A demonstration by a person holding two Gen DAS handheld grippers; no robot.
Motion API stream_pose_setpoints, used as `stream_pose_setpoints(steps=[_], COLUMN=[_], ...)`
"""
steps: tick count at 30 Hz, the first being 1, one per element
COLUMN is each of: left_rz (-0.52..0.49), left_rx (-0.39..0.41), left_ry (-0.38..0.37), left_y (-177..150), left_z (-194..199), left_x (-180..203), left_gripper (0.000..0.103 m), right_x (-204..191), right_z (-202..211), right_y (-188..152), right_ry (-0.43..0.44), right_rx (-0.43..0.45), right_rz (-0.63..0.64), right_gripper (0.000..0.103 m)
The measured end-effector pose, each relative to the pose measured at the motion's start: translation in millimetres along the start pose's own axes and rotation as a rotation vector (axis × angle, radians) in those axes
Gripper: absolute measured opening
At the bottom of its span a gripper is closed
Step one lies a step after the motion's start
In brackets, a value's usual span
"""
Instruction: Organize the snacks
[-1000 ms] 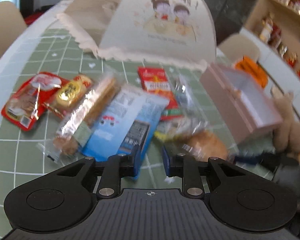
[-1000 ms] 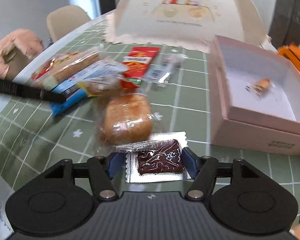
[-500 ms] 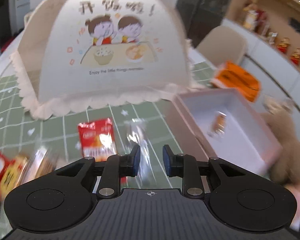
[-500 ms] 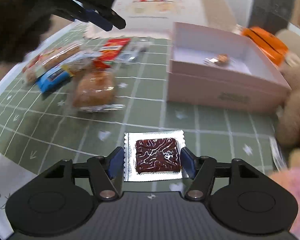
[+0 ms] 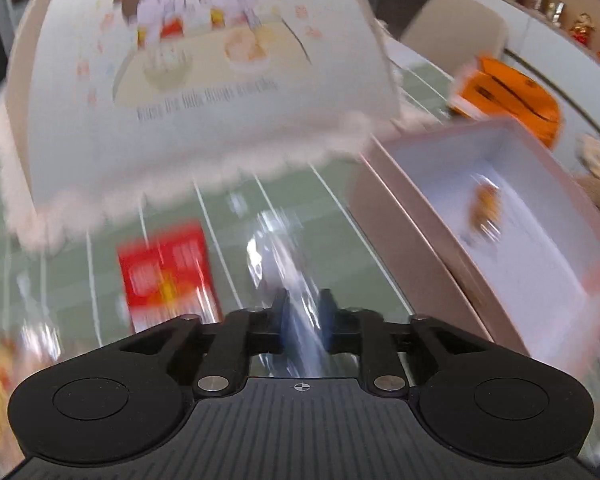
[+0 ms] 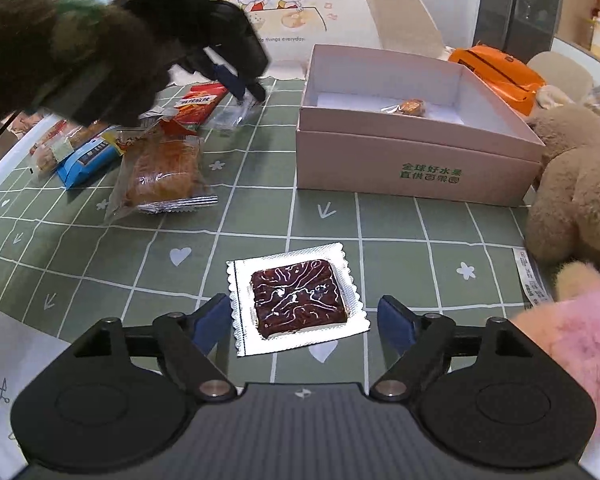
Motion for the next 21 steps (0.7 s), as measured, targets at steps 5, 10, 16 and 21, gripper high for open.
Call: stream_pose_setpoints(steps=[5, 10, 16, 21], left_rz=[-0.018, -0.009, 0.163, 0.284], left_rx=[-0.001, 0.024, 0.079, 0.156], left_ry=[-0.048, 0.014, 0.135, 0.030], left_y=[-67, -111, -125, -136], left_z=[43, 75, 106, 152], left_x=[3, -12, -69, -85], left_gripper=[0.019, 0.018, 0.017, 0.018], right_x=[0, 5, -2, -22], right_z=[-2, 9, 8, -57], right_y=[-1, 29, 119, 192], right_ry=[-0.002, 0.067, 0.135, 0.180], right_rx=[0.015, 0.037, 0.133, 0.018], right_rz=[0.011, 0.000, 0.008, -0.029], right_gripper=[0.087, 0.072, 0.066, 0.053])
Point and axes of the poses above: each gripper's, at about its wrist camera, not at the fingertips, and z roughly against the way its jaws point, x to its right, y to its top, the point moved 2 cm from there along -z, roughly the way its jaws point, and after that the axes turned 8 degrees about z, right-handed, at the moved point
